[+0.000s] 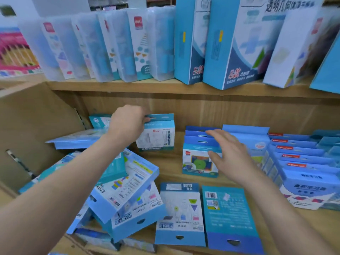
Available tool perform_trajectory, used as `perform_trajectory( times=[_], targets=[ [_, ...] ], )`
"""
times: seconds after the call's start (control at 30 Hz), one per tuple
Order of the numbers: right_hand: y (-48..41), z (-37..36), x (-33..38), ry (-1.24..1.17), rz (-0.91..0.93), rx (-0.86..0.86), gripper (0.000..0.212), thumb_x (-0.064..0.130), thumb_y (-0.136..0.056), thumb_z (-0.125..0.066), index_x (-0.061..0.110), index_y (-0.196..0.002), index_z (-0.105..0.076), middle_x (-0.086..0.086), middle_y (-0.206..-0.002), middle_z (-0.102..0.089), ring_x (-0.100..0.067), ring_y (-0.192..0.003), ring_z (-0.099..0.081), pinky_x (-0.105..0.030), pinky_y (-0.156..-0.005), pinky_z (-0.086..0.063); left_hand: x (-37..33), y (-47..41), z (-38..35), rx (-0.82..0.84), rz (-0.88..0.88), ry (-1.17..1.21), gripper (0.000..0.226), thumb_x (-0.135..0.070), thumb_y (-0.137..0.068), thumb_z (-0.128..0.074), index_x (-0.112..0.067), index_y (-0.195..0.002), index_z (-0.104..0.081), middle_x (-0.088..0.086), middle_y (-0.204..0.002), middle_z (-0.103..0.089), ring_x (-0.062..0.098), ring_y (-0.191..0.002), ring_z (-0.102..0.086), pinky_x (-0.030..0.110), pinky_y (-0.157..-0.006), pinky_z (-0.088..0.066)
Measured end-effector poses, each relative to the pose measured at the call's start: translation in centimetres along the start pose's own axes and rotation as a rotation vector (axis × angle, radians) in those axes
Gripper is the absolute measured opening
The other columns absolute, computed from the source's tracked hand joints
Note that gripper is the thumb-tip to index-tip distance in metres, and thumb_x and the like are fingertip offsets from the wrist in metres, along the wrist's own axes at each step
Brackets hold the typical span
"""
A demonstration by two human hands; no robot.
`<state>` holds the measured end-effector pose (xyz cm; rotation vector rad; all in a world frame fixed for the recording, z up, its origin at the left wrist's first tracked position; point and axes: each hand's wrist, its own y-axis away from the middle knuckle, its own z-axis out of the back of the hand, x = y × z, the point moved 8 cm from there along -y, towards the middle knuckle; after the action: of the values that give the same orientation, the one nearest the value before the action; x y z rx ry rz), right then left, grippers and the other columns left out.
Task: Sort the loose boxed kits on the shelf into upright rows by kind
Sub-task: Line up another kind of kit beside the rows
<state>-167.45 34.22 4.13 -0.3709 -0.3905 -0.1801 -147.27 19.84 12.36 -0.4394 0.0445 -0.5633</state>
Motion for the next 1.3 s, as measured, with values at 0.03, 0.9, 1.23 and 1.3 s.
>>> perform_trajectory(
  times=[0.03,0.9,1.23,1.3],
  targets=[
    [-0.5,-0.5,-0.1,0.046,0.011,0.024,0.056,0.028,-0.092,-0.054,0.031,-0.143,-0.032,0.003,-0.151,-0.030,-0.016,-0.140,-0.025,-0.042,-0.107,-0.027,-0.1,-0.5,-1.3,0.035,0.002,-0.009,0.023,-0.030,-0.096,-0.049,-0.021,-0.103,-0.069,0.011,-0.089,-0.068,0.035,-0.083,-0.061,0.033,-0.062,-0.039],
    [-2.9,-2.1,-2.4,0.119,-0.002,-0.038,0.066,0.045,-0.083,-0.062,0.033,-0.142,-0.034,-0.003,-0.149,-0.029,-0.023,-0.138,-0.020,-0.049,-0.105,-0.027,-4.1,-2.4,-9.5,0.302,-0.129,-0.230,0.041,-0.042,-0.091,-0.056,-0.016,-0.121,-0.048,0.011,-0.107,-0.063,0.035,-0.097,-0.060,0.035,-0.062,-0.038],
    [0.9,-3.7,-6.1,-0.499,-0.470,-0.174,0.056,0.025,-0.087,-0.063,0.026,-0.137,-0.038,-0.002,-0.137,-0.048,-0.019,-0.122,-0.052,-0.039,-0.099,-0.042,-4.7,-3.0,-10.2,0.263,-0.278,-0.206,0.034,-0.031,-0.094,-0.051,-0.014,-0.124,-0.048,0.012,-0.110,-0.062,0.037,-0.097,-0.061,0.036,-0.064,-0.040],
    [0.9,-4.4,-5.7,-0.517,-0.466,-0.132,0.057,0.027,-0.087,-0.063,0.026,-0.138,-0.037,0.002,-0.137,-0.049,-0.018,-0.124,-0.050,-0.043,-0.101,-0.041,-4.5,-2.8,-10.3,0.271,-0.259,-0.162,0.036,-0.031,-0.095,-0.050,-0.013,-0.125,-0.046,0.014,-0.110,-0.063,0.038,-0.099,-0.060,0.036,-0.065,-0.040]
  ],
)
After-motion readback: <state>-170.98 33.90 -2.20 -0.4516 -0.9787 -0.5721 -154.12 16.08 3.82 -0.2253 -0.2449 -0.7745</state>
